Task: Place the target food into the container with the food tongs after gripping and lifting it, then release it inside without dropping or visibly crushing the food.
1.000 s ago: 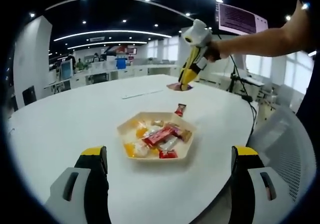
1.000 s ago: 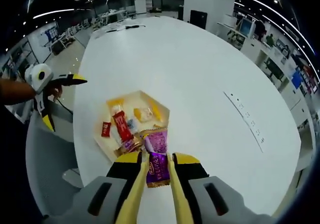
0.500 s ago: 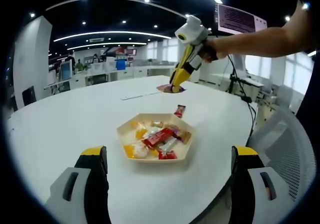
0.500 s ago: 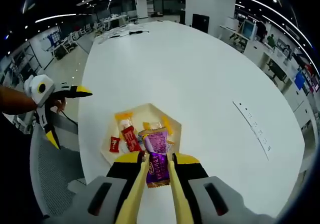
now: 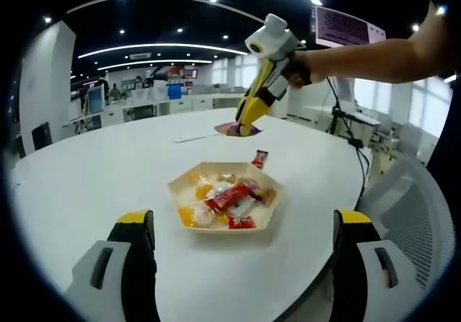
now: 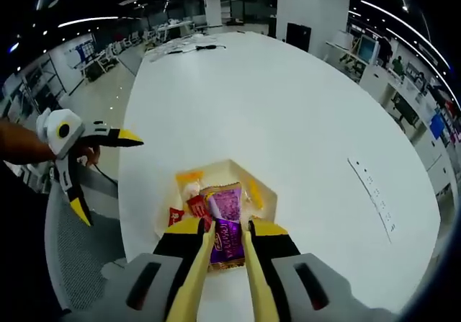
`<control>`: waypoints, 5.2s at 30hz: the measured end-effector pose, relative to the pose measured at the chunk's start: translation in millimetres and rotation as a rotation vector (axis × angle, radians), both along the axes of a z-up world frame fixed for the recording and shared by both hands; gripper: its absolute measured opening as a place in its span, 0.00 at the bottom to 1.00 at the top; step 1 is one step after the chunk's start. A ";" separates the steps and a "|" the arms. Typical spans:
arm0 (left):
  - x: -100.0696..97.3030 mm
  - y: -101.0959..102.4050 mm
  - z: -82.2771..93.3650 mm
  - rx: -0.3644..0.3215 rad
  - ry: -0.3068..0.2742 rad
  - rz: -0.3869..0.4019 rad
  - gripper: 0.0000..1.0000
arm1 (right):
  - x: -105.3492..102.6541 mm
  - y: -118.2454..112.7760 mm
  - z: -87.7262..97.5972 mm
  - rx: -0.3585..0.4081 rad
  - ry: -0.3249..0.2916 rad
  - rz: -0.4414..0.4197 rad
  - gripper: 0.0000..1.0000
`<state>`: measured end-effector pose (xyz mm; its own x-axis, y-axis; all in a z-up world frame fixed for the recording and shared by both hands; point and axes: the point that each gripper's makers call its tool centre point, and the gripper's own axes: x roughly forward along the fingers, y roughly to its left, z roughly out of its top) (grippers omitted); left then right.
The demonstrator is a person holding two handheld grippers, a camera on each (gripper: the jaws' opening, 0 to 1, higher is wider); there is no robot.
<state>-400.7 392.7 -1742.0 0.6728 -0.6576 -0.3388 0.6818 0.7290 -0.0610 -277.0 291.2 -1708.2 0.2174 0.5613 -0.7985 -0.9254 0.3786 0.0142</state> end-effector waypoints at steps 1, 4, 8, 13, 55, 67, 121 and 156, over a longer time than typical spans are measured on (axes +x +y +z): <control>0.1 -0.1 0.3 0.001 -0.002 0.000 1.00 | -0.2 2.2 -0.4 0.001 0.000 0.004 0.24; 0.2 -0.2 -0.2 0.001 -0.002 -0.001 1.00 | -1.3 6.7 -0.5 0.000 -0.001 0.011 0.24; 0.3 0.0 -0.1 0.000 -0.001 0.001 1.00 | -1.4 11.3 -1.3 -0.002 -0.002 0.022 0.24; 0.2 0.2 0.4 -0.002 -0.002 0.002 1.00 | -0.1 16.8 0.3 0.016 -0.047 0.097 0.27; 0.5 -0.7 -1.6 0.007 0.002 -0.005 1.00 | 7.9 -44.0 20.9 0.048 -0.099 0.034 0.29; 1.1 0.9 -2.9 0.013 0.004 0.002 1.00 | 14.0 -69.0 22.4 0.051 -0.117 0.010 0.29; 4.7 3.6 -9.4 0.038 0.028 0.020 1.00 | 62.1 -146.8 -1.3 0.131 -0.180 0.020 0.30; 7.2 5.4 -12.4 0.034 0.042 0.032 1.00 | 67.6 -160.8 -92.6 -0.008 -0.088 0.148 0.30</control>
